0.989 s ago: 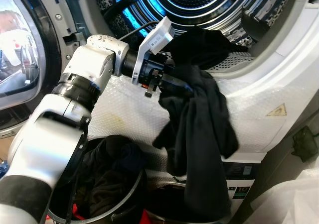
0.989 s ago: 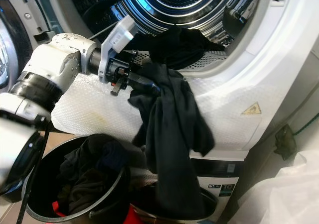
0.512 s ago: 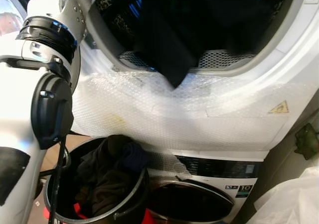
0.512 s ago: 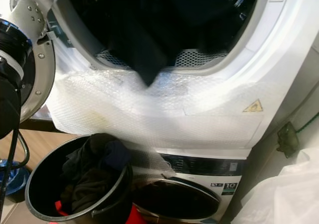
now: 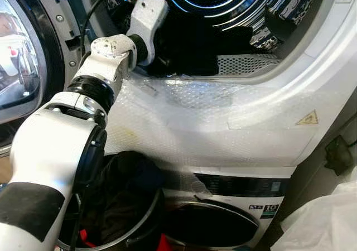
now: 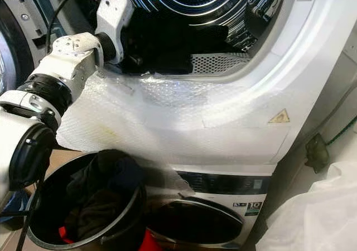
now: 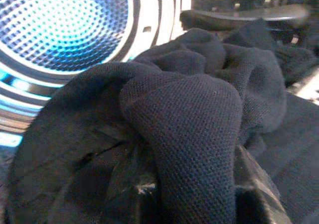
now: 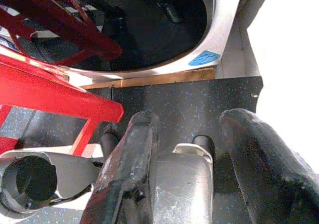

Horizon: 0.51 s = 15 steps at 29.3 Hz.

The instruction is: Clothes washing

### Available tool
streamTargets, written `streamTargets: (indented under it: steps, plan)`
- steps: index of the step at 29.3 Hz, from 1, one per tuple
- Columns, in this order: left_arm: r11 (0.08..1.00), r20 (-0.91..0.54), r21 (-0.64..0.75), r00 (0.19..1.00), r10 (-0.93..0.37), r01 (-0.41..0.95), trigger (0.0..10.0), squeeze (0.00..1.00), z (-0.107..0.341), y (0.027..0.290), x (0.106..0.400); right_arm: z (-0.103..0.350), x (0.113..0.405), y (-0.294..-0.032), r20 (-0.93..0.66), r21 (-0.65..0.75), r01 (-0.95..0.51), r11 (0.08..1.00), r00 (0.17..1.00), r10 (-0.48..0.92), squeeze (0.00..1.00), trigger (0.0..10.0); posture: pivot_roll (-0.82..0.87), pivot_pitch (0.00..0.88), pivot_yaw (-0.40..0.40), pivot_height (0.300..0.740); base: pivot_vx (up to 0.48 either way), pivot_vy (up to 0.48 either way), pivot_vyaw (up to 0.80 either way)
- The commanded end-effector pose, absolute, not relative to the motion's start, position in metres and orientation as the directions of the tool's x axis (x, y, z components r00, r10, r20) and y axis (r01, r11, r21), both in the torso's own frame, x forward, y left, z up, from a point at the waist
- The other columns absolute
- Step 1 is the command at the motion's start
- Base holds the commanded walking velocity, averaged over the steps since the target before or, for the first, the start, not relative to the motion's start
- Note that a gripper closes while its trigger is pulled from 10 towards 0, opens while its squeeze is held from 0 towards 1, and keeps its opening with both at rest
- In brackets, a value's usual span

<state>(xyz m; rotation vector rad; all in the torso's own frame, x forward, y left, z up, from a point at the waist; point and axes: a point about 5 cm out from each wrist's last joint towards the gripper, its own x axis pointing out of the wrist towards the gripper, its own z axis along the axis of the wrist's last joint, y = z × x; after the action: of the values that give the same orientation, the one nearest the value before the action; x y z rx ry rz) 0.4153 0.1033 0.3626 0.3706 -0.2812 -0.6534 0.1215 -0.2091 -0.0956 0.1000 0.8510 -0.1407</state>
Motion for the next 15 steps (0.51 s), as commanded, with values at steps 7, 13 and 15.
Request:
streamTargets:
  steps: [7, 13, 15]
  plan:
    - [0.767, 0.344, 0.251, 0.687, -0.641, 0.590, 10.0, 1.00, 0.385, 0.082, 0.409, -0.100, 0.107, -0.209, -0.772, 0.012, 0.183, 0.983, 0.626, -0.107, 0.00, 10.0, -0.20, 0.065, 0.123, 0.740, 0.000, 0.000, 0.00]
    - [0.761, 0.365, 0.202, 0.674, -0.643, 0.617, 10.0, 1.00, 0.386, 0.080, 0.408, -0.099, 0.109, -0.211, -0.766, -0.004, 0.187, 0.982, 0.631, -0.123, 0.00, 10.0, -0.20, 0.068, 0.122, 0.740, 0.000, 0.000, 0.00]
    - [0.772, 0.382, 0.132, 0.686, -0.619, 0.622, 10.0, 1.00, 0.386, 0.084, 0.409, -0.099, 0.109, -0.210, -0.767, -0.006, 0.183, 0.983, 0.630, -0.122, 0.00, 10.0, -0.19, 0.068, 0.121, 0.740, 0.000, 0.000, 0.00]
